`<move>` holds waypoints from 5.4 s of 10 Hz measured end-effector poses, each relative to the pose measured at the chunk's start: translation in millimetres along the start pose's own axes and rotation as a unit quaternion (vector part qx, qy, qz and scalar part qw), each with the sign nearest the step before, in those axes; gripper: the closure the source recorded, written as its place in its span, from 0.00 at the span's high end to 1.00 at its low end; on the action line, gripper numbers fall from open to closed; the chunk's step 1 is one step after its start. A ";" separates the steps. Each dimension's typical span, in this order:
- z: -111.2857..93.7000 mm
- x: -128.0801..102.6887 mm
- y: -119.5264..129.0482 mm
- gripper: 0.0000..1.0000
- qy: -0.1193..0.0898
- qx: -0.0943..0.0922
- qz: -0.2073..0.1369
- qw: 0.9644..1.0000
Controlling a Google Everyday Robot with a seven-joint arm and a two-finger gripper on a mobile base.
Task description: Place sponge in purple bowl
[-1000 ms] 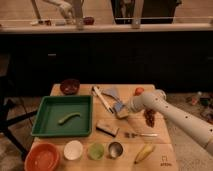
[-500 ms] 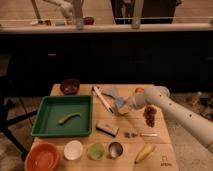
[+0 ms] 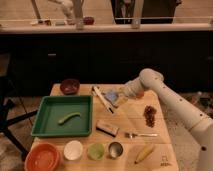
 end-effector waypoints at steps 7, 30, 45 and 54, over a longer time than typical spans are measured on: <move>0.5 -4.9 -1.4 0.00 0.000 -0.012 -0.014 1.000; 71.3 -152.9 -59.1 0.00 0.007 0.051 -0.248 0.967; 102.8 -206.5 -80.9 0.00 -0.019 0.077 -0.305 0.949; 147.7 -241.2 -86.8 0.00 -0.035 0.071 -0.346 0.935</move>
